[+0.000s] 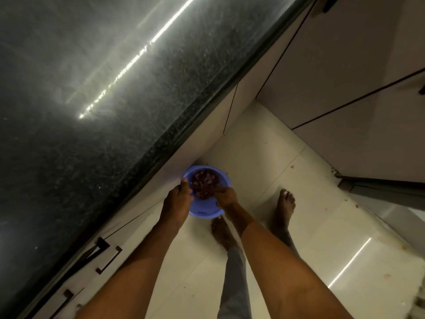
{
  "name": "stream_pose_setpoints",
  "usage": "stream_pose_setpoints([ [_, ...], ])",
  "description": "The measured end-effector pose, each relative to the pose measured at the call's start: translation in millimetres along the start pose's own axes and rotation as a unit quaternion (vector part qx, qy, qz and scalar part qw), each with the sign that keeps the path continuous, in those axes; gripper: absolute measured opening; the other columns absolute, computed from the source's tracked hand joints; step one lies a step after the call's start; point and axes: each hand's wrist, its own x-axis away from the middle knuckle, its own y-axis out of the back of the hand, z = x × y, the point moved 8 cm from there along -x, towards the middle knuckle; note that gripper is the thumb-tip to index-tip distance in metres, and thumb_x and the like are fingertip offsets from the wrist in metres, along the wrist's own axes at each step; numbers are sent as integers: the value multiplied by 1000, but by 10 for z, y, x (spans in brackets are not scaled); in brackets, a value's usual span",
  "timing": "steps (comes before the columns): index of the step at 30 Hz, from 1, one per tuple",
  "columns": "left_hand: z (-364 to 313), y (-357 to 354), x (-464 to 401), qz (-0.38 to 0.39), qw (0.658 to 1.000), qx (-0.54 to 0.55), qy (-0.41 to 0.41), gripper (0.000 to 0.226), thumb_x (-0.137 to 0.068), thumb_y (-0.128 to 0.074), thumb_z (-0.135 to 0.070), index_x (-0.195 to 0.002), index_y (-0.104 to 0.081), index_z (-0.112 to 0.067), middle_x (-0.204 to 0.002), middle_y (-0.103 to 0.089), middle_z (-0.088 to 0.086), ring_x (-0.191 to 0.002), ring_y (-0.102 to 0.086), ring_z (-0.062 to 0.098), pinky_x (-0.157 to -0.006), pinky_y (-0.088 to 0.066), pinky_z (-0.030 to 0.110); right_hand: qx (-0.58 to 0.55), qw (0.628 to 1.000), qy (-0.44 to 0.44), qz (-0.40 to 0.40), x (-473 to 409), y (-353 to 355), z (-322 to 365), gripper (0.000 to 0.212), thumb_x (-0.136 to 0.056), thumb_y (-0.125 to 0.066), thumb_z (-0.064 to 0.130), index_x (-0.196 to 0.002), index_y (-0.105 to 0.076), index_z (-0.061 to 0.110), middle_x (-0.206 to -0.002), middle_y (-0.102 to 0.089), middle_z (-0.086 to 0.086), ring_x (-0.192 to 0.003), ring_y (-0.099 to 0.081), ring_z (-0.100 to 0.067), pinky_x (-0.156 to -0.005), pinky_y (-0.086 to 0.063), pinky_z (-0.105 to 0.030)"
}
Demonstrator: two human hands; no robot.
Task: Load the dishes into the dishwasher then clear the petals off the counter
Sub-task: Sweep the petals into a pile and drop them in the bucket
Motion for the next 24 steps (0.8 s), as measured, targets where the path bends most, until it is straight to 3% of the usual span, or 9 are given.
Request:
stream_pose_setpoints([
  [2,-29,-53,10,11,1000,-6,-6,32,-107,-43,-39,-109,-64,-15,-99,-72,5,-108,-65,28,-102,-49,47,-35,999,-6,4,122,119,49,21,-92,-63,6,-104,-78,14,-95,-69,-9,-91,-63,-27,-87,-54,-43],
  [4,-117,-118,32,9,1000,-6,-15,21,-106,-49,-32,-104,-64,-17,-93,-72,2,-108,-66,32,-102,-50,51,-99,995,3,-3,265,243,165,27,-89,-64,-8,-80,-78,14,-84,-70,-17,-80,-64,-31,-74,-53,-42],
  [7,-281,-232,158,-5,1000,-5,-28,21,-103,-52,-30,-90,-65,-20,-90,-73,4,-103,-67,33,-99,-51,54,-231,973,-14,13,620,400,445,32,-92,-45,-22,-83,-67,-1,-74,-68,-15,-57,-64,-20,-60,-57,-27],
  [11,-655,-448,419,-21,998,9,-58,22,-99,-52,-18,-86,-69,-23,-86,-76,2,-92,-71,27,-91,-57,50,-333,943,-21,16,1007,649,774,37,-91,-32,-19,-77,-60,0,-62,-56,-10,-50,-53,-17,-47,-49,-23],
  [15,-1167,-675,772,-75,991,52,-101,22,-99,-51,-11,-89,-71,-13,-71,-73,4,-63,-70,22,-57,-58,25,-404,914,-24,15,1344,1001,1150,37,-88,-27,-17,-75,-53,7,-63,-46,-8,-49,-45,-16,-45,-41,-20],
  [16,-1299,-723,875,-90,987,61,-114,22,-99,-51,-12,-87,-70,-15,-69,-71,5,-58,-67,22,-53,-55,26,-432,901,-15,26,1433,1114,1263,38,-87,-26,-17,-75,-51,8,-63,-44,-7,-49,-44,-15,-45,-41,-19],
  [19,-1630,-845,1108,-124,975,74,-167,21,-97,-52,-17,-88,-71,-20,-65,-67,3,-61,-64,24,-65,-54,38,-489,869,33,65,1702,1482,1609,36,-84,-23,-15,-75,-46,11,-60,-41,-2,-51,-40,-14,-47,-37,-21],
  [24,-2124,-1118,1466,-125,954,117,-246,27,-104,-51,-24,-83,-69,-20,-56,-58,2,-52,-50,15,-54,-42,37,-538,818,152,133,2204,2172,2205,23,-74,-35,-9,-76,-43,13,-60,-42,1,-51,-41,-12,-48,-34,-23],
])
